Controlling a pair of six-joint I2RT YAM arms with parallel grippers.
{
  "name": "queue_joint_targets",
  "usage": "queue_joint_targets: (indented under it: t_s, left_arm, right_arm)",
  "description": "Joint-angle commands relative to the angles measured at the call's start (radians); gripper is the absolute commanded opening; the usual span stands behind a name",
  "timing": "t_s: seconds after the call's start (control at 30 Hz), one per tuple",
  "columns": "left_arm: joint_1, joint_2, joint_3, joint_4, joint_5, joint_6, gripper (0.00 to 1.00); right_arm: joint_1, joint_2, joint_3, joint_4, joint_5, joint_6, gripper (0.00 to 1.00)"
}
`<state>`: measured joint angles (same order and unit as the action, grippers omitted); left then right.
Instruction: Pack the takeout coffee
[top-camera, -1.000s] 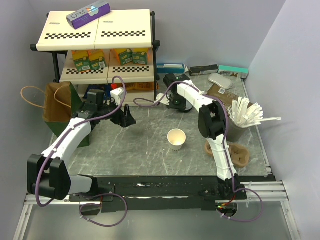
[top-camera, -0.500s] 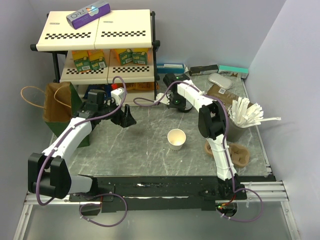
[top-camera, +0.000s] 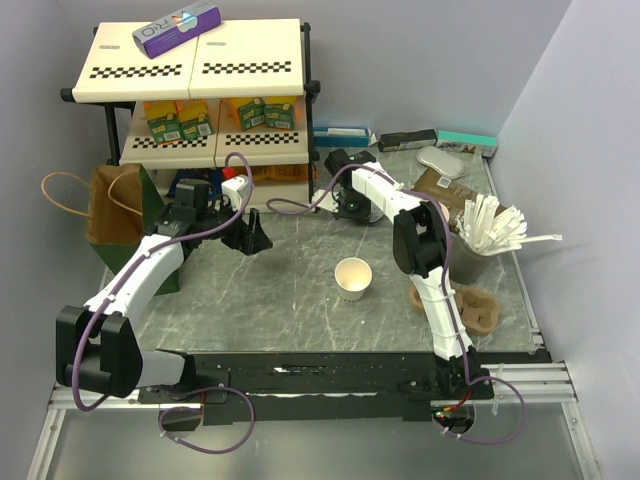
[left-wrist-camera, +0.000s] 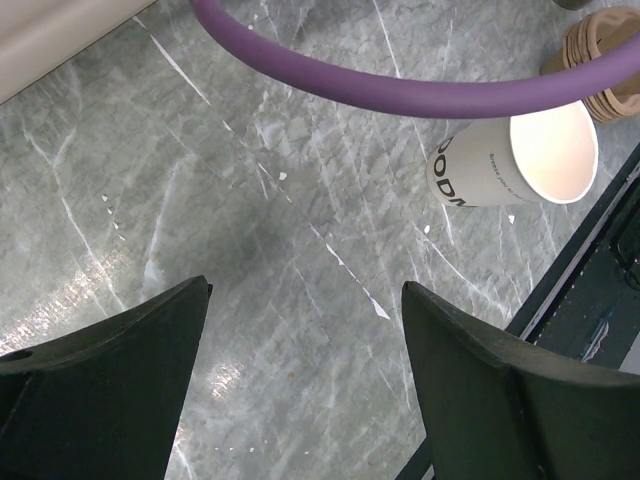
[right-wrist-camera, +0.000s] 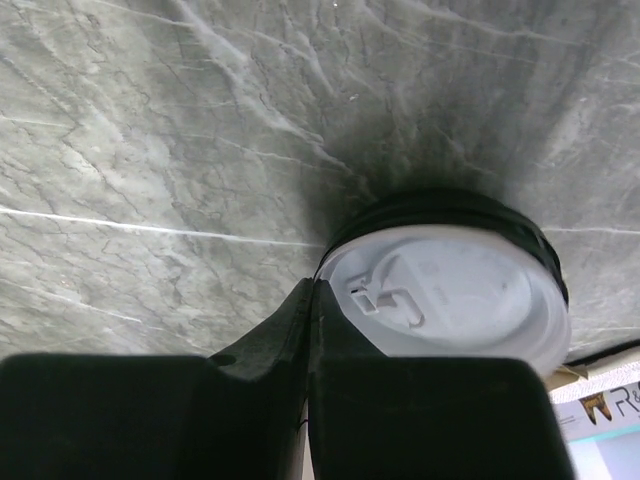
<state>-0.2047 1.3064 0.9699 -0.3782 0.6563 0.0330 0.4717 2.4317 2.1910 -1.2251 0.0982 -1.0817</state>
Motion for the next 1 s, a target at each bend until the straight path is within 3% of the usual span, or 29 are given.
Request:
queue_joint_targets:
  t_s: [0.0,0.97]
  left_arm:
    - [-0.002,-0.004,0.007,0.033,-0.001,-0.004,0.84]
    - [-0.004,0.005,0.018,0.027,-0.004,-0.004,0.84]
  right_arm:
    - [0.007,-0.005,0.042,-0.027,0.020,0.000,0.02]
    - [0.028,-0.175,0.078,-0.087,-0.086,0.086,0.00]
